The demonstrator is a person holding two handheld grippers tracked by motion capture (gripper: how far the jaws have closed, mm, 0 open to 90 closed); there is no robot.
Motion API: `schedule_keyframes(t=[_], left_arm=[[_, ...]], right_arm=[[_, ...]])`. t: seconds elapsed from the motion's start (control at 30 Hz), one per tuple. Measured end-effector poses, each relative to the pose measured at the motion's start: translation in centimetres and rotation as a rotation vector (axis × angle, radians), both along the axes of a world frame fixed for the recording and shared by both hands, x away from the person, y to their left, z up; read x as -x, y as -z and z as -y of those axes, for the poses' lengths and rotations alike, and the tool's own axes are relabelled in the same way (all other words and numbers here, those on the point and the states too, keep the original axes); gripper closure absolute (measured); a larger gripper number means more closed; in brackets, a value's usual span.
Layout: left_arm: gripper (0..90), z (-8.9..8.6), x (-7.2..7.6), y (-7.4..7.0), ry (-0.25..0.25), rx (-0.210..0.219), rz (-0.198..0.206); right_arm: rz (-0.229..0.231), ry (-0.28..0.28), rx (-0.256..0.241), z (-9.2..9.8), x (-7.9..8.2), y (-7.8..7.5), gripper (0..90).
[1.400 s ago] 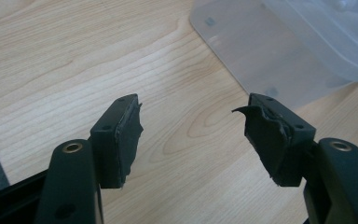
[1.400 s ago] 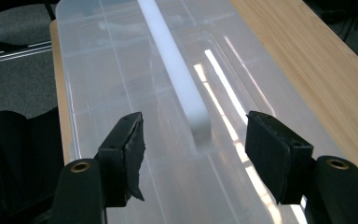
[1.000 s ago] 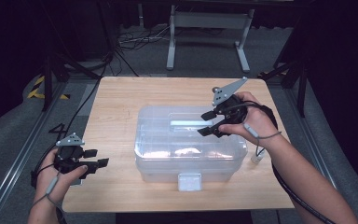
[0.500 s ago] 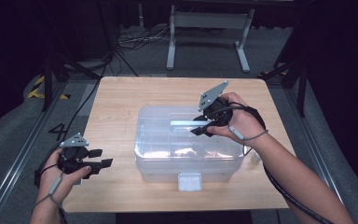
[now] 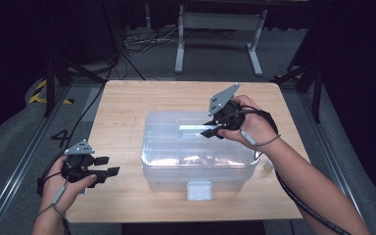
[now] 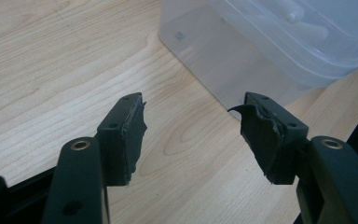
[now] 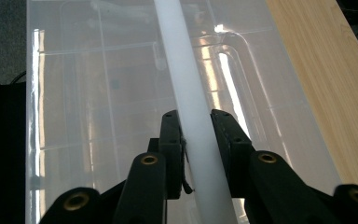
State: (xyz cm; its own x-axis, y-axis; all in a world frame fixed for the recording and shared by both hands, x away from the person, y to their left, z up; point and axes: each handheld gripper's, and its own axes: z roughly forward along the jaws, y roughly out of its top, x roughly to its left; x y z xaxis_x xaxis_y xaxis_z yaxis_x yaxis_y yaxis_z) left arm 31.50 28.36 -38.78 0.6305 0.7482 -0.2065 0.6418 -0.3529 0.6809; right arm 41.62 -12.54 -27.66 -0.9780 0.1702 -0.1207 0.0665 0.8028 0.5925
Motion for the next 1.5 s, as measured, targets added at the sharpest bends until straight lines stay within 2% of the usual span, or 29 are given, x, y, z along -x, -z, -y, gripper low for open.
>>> schedule_keyframes(t=[0.23, 0.47, 0.73, 0.97, 1.17, 1.5], left_arm=[[40.3, 0.2, 0.1, -0.1, 0.006, 0.005, 0.005], [40.9, 0.7, 0.2, -0.4, 0.024, 0.005, 0.010], [50.2, 1.4, 0.4, -1.0, 0.046, 0.068, 0.055], [52.8, 1.9, 0.6, -1.3, 0.061, 0.076, 0.078], [53.8, 2.4, 0.8, -1.7, 0.079, 0.082, 0.091], [54.8, 3.4, 1.1, -2.2, 0.102, 0.093, 0.116]], right_arm=[[-0.016, 0.013, 0.004, 0.0, -0.5, -0.6, 74.9], [-0.022, 0.027, -0.009, 0.0, -1.7, -1.5, 73.3], [-0.022, 0.049, -0.023, 0.1, -2.9, -2.2, 71.9], [-0.007, 0.070, -0.035, 0.2, -3.7, -2.8, 70.6], [-0.016, 0.086, -0.058, 0.3, -4.7, -3.0, 69.7], [-0.036, 0.105, -0.061, 0.3, -5.8, -3.3, 68.5]])
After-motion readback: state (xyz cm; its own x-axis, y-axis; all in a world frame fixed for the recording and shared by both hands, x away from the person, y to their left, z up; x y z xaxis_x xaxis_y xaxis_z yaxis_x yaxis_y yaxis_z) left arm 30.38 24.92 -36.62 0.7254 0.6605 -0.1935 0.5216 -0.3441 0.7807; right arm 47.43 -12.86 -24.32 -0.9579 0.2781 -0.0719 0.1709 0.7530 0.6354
